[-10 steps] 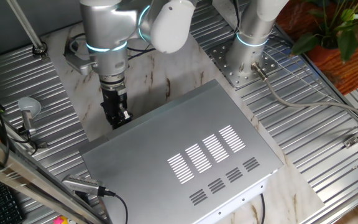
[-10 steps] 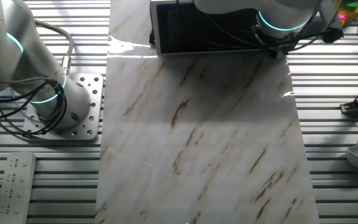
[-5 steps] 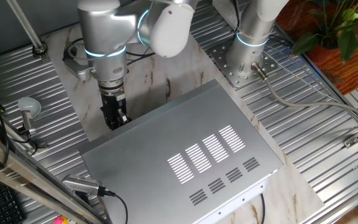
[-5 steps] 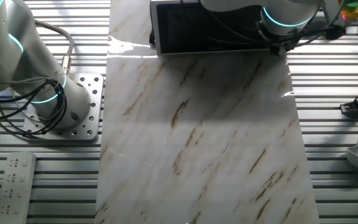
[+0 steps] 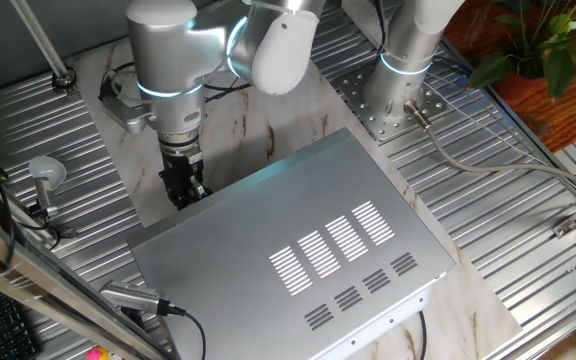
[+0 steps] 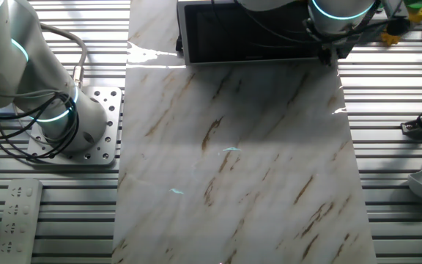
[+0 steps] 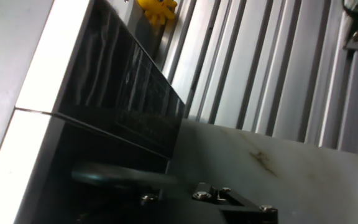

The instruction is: Open the microwave door

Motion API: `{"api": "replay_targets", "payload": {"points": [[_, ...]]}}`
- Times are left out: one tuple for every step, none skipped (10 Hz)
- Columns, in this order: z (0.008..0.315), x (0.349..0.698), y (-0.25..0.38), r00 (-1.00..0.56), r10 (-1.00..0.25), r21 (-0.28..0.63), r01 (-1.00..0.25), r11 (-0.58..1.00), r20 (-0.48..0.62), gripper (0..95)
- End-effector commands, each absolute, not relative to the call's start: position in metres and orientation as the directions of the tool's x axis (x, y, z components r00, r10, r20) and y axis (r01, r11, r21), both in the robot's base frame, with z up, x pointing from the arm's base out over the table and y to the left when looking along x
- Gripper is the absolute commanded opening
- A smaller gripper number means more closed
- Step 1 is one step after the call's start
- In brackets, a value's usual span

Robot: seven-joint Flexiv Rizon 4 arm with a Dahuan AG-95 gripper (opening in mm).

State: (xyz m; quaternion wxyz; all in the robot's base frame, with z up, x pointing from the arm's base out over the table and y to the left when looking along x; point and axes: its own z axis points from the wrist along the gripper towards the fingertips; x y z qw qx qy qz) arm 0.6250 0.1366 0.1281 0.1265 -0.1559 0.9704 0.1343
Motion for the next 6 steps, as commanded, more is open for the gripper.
{"api": "replay_targets", "payload": {"points": [[0.1311,0.6318,0.1371,-0.926,-0.24,0.305,-0.328,0.894,-0.293,38.0],[0.1311,0.6328,0.1392,-0.927,-0.239,0.304,-0.326,0.895,-0.289,38.0],[0.1302,0.6336,0.1404,-0.925,-0.248,0.29,-0.33,0.898,-0.287,38.0],[0.1308,0.6333,0.1403,-0.926,-0.251,0.288,-0.331,0.898,-0.282,38.0],[0.1308,0.6333,0.1403,-0.927,-0.25,0.286,-0.329,0.9,-0.279,38.0],[0.1304,0.6327,0.1397,-0.927,-0.252,0.284,-0.33,0.9,-0.278,38.0]]}}
